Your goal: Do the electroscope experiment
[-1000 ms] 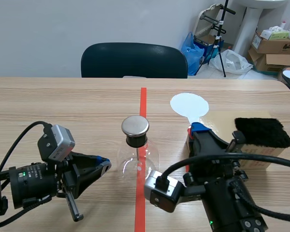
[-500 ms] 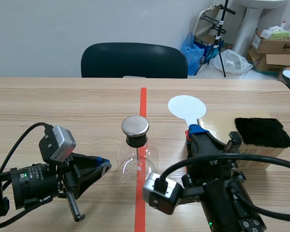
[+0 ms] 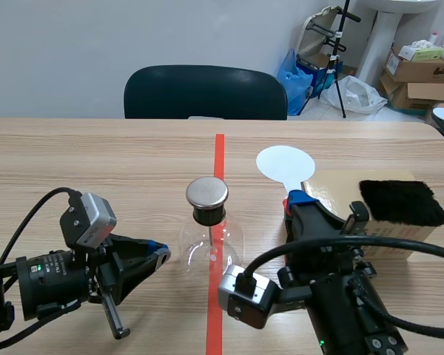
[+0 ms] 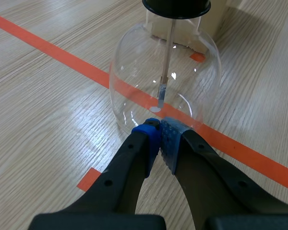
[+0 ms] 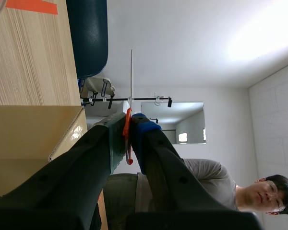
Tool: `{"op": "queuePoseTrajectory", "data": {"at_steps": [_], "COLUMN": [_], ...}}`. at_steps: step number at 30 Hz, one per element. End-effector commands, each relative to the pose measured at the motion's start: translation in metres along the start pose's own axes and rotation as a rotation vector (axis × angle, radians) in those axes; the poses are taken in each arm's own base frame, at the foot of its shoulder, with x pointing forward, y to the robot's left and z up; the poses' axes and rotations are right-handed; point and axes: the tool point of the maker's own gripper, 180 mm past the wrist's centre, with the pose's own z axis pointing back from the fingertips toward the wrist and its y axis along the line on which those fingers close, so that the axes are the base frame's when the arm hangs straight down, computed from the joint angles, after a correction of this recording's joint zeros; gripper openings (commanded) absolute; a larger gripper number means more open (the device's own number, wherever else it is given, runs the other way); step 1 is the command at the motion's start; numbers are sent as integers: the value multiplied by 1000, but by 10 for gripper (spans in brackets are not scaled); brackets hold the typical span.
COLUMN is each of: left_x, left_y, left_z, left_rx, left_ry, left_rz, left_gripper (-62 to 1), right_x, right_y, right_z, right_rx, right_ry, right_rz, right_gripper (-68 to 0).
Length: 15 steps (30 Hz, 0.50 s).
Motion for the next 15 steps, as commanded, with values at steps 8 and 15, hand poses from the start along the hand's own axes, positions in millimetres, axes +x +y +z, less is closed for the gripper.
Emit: {"op": "queuePoseTrajectory", "data": {"at_steps": [8,15], "left_x": [11,9], "left_y": [1,1], "left_z": [-2,-2], "left_rx": [2,2], "left_ry": [-38,-28], "left_rz": [-8,-8], "left_gripper": [-581,-582], "right_x": [-1,-1], "right_y": [-7,-7], "right_z": [-4,-4], "right_rx": [-30,-30], "right_ry": [-5,-5], "right_rz": [3,3], "right_gripper": [-665,-665]}}
